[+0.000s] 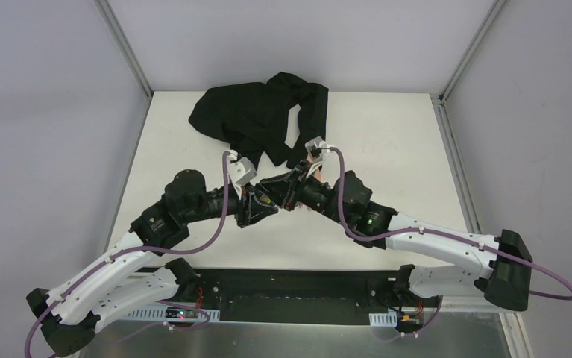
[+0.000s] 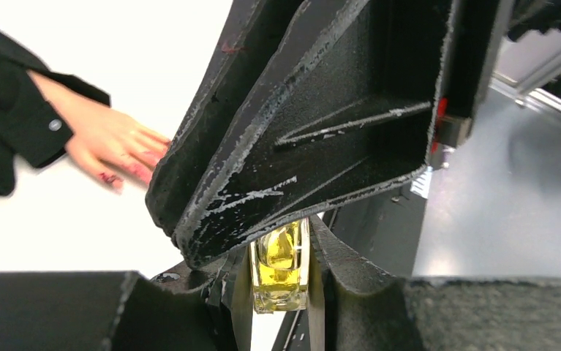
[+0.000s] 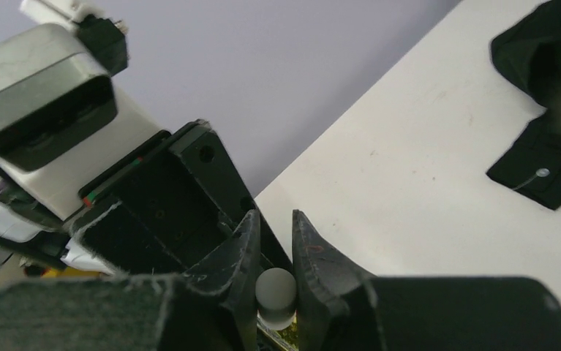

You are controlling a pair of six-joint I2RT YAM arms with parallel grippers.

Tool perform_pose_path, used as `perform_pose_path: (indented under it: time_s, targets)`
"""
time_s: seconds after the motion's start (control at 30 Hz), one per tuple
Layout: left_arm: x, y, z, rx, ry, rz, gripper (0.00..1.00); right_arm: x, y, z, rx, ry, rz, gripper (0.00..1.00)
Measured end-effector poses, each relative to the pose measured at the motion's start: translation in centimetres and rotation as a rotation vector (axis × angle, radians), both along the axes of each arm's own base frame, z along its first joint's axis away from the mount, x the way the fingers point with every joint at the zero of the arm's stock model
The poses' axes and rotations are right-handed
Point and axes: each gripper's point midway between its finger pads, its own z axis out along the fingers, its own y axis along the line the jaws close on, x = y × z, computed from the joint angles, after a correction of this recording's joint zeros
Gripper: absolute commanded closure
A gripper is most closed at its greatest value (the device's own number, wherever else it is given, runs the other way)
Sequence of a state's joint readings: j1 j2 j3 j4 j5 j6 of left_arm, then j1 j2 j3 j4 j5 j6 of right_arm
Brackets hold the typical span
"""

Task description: Paint the nails

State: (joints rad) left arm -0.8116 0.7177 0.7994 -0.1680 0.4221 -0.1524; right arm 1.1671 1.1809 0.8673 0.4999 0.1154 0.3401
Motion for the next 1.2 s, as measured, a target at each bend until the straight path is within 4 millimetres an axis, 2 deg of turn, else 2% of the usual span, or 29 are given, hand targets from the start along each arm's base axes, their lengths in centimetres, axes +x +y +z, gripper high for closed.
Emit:
perform_pose_path:
  time_s: [0.2,0.3,0.43,0.47,0.53,0.6,0.7,0.8,0.83,1.0,1.2]
  targets:
    - [-2.2,-0.9,2.3,-0.067,-0.007,-0.131,1.00,-2.6,-0.7,2.7,0.068,-0.096,0.182,1.00]
    - [-3.3,-1.1,2.6,-0.079,0.002,-0.193,1.00,-4.1,-0.9,3.1,0.076,-0.144,0.267,1.00]
    - [-3.7,-1.1,2.8,-0.086,0.009,-0.214,1.00,-4.7,-1.0,3.3,0.076,-0.183,0.323,1.00]
    - [-3.8,-1.1,2.8,-0.087,0.012,-0.215,1.00,-4.9,-1.0,3.3,0.076,-0.189,0.332,0.92]
    - [-3.8,-1.1,2.8,-0.088,0.014,-0.217,1.00,-5.1,-1.0,3.4,0.076,-0.200,0.346,0.69]
    - [-3.9,-1.1,2.8,-0.087,0.013,-0.218,1.00,-5.3,-1.0,3.4,0.078,-0.203,0.359,0.53]
    - [-4.1,-1.0,2.4,-0.072,0.018,-0.230,1.00,-5.7,-1.0,3.4,0.078,-0.202,0.376,0.37]
    - [-4.4,-1.1,2.4,-0.071,0.005,-0.241,1.00,-5.0,-1.1,3.1,0.066,-0.181,0.336,0.26]
    - [-4.3,-1.1,2.5,-0.072,0.000,-0.237,1.00,-4.7,-1.3,3.0,0.063,-0.173,0.313,0.19]
    - [-3.6,-0.9,2.5,-0.066,-0.017,-0.202,1.00,-4.4,-2.6,3.2,0.074,-0.149,0.239,0.13]
    - [-2.7,-0.7,2.4,-0.058,-0.036,-0.149,1.00,-4.1,-4.3,4.2,0.115,-0.145,0.179,0.15]
